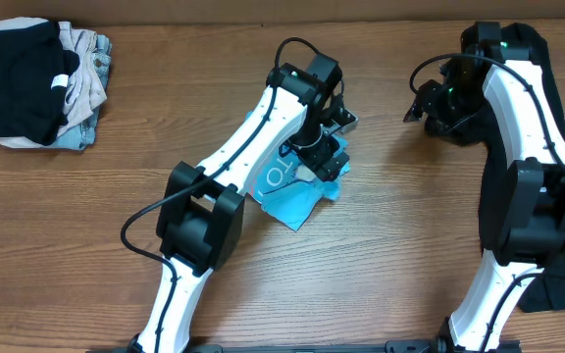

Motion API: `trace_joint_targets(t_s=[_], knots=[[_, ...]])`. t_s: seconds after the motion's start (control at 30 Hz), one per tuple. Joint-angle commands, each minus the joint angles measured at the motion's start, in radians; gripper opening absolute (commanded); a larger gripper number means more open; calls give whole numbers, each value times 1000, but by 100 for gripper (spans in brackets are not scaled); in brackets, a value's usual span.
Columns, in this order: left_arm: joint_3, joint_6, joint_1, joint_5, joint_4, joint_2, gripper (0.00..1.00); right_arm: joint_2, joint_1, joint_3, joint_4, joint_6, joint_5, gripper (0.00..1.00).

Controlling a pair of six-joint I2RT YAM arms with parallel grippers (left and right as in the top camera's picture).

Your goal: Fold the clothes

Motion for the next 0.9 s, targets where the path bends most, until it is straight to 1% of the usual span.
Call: trace_joint_targets(t_s=[0.0, 0.13, 0.23, 0.33, 0.43, 0.47, 0.57, 0.63, 0.73, 0.87], knots=[[74, -106, 60, -6, -2, -46, 100, -39, 4, 18, 3, -40, -62, 59], [167, -158, 141, -5, -31, -115, 100, -39, 21, 18, -6, -40, -90, 59], [219, -141, 197, -3, -73, -162, 100, -39, 53, 18, -28, -40, -89, 59], [228, -60, 233, -1, -122, -193, 100, -39, 99, 17, -32, -38, -89, 59], [223, 34, 238, -1, -198, -192, 100, -39, 124, 17, 6, 3, -86, 59], [214, 68, 237, 0, -225, -189, 100, -39, 127, 17, 27, 19, -86, 62], [161, 145, 216, 3, -286, -182, 100, -39, 121, 18, 73, 58, -89, 64], [95, 153, 202, 2, -290, -182, 100, -39, 112, 18, 87, 60, -89, 65], [-33, 152, 180, 2, -243, -182, 100, -39, 97, 18, 87, 59, -88, 66], [-201, 151, 170, 2, -133, -182, 100, -39, 82, 18, 71, 55, -84, 66]])
